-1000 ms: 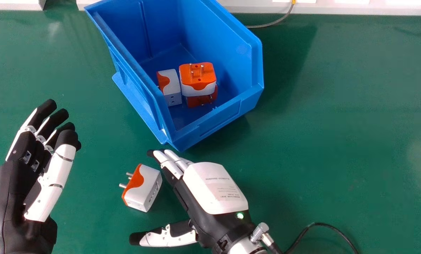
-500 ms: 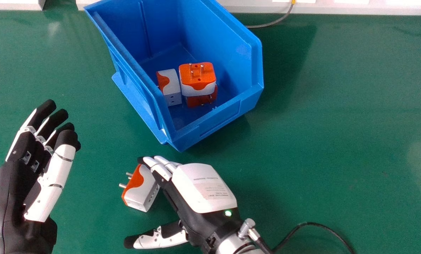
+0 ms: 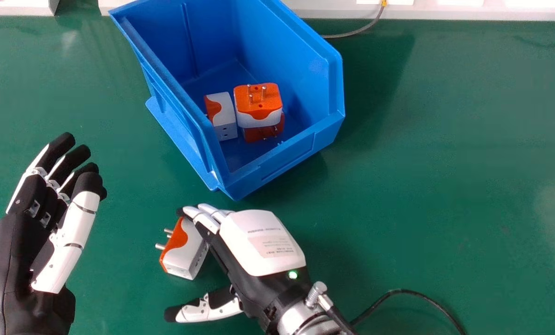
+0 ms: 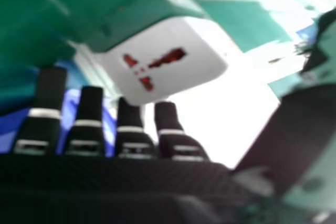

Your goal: Pick all objects and put in blue box

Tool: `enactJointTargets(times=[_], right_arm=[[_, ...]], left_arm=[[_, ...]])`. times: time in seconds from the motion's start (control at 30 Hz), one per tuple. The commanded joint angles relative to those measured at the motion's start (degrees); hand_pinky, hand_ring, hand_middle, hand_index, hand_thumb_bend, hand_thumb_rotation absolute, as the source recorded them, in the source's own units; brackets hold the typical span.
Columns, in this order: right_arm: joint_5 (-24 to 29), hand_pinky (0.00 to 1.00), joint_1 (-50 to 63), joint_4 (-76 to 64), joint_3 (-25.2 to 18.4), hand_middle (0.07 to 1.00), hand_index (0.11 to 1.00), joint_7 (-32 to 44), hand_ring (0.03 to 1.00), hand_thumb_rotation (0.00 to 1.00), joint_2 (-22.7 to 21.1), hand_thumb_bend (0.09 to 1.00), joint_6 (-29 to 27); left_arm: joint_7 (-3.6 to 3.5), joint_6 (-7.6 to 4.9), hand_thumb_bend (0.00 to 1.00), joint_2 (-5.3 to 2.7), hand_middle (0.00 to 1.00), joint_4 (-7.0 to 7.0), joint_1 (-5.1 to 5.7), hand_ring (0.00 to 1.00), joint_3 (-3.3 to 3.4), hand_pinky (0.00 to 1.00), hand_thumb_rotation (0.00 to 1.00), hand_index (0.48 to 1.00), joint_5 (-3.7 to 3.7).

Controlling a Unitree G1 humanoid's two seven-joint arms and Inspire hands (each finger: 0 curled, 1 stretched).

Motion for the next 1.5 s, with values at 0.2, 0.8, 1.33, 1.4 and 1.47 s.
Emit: enactJointTargets(times=[0.2, 0.8, 1.33, 1.4, 1.47], right_arm=[[1.6, 0.72, -1.8, 2.8, 0.1, 0.893, 0.88, -1.2, 0.845, 0.44, 5.6, 0.591, 1.8], [3.6, 0.69, -4.4, 6.8, 0.2, 0.872, 0.861, -3.6, 0.822, 0.44, 6.3, 0.597, 2.4], [6.0, 0.6, -6.6, 10.6, -0.2, 0.765, 0.741, -4.1, 0.723, 0.21, 5.9, 0.645, 0.9], [6.0, 0.56, -7.3, 11.6, -0.1, 0.729, 0.704, -4.3, 0.679, 0.14, 6.0, 0.654, 0.8], [6.2, 0.51, -8.0, 12.4, -0.2, 0.703, 0.684, -4.4, 0.637, 0.11, 6.1, 0.655, 0.5]], left_arm=[[0.0, 0.23, 0.5, 0.4, 0.86, -1.72, -0.11, 0.84, 1.02, 0.79, 0.43, 0.851, -0.89], [-0.29, 0.01, 0.5, 0.63, 0.86, -2.45, 0.77, 0.84, 1.32, 0.79, 0.43, 0.852, -0.32], [-0.04, 0.3, 0.45, 0.23, 0.87, -3.71, 1.91, 0.86, 0.98, 0.81, 0.45, 0.875, 0.12], [-0.17, 0.29, 0.44, 0.21, 0.87, -3.62, 1.93, 0.86, 1.01, 0.81, 0.45, 0.875, -0.19], [-0.44, 0.04, 0.43, 0.35, 0.87, -3.39, 1.96, 0.86, 1.1, 0.81, 0.45, 0.875, -0.29]])
